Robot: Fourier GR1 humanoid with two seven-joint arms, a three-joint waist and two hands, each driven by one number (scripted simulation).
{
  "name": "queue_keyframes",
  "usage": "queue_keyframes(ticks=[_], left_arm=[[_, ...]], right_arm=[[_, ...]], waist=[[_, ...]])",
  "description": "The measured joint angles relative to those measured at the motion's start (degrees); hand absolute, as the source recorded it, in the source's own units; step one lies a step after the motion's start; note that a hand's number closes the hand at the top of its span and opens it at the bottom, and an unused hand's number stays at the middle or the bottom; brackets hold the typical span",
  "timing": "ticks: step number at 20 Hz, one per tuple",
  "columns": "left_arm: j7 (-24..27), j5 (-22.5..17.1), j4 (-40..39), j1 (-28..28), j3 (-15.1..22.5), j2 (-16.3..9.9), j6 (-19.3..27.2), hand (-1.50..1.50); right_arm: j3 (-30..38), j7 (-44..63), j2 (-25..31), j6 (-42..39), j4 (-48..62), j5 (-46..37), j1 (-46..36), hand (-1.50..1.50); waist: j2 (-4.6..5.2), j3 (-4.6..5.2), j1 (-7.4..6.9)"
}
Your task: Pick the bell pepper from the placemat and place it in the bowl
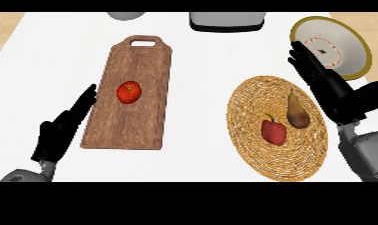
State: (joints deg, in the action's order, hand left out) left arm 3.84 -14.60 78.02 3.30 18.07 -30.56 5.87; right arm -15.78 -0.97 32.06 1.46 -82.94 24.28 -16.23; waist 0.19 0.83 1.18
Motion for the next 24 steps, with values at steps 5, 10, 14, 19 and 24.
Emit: queue_keyframes(ticks=[5,10,14,19,24], left_arm=[[0.50,-0.34,3.21,1.74,0.21,2.58,0.43,0.00],[1.14,-1.52,6.00,2.79,1.20,5.34,-0.04,0.00],[-0.38,-1.31,8.09,5.00,2.82,7.73,-0.18,0.00],[-2.41,-0.49,10.44,6.12,4.46,9.61,-0.05,0.00],[-3.64,0.13,10.95,7.15,4.94,10.09,0.01,0.00]], right_arm=[[4.81,-3.59,-2.99,14.54,-3.30,-4.72,5.07,1.50],[7.85,-5.02,-4.15,31.78,-1.80,-13.80,13.03,-1.50],[5.04,-8.48,-11.79,44.59,-4.91,-20.48,18.17,-1.50],[-0.21,1.07,-7.53,50.35,-5.06,-32.78,20.81,-1.50],[-3.74,16.69,0.81,45.19,-5.06,-41.40,22.23,-1.50]], waist=[[-0.88,-0.55,1.76],[-1.04,-0.45,3.94],[-0.70,-0.68,1.80],[-0.41,-0.61,-0.22],[-0.20,-0.34,-0.97]])
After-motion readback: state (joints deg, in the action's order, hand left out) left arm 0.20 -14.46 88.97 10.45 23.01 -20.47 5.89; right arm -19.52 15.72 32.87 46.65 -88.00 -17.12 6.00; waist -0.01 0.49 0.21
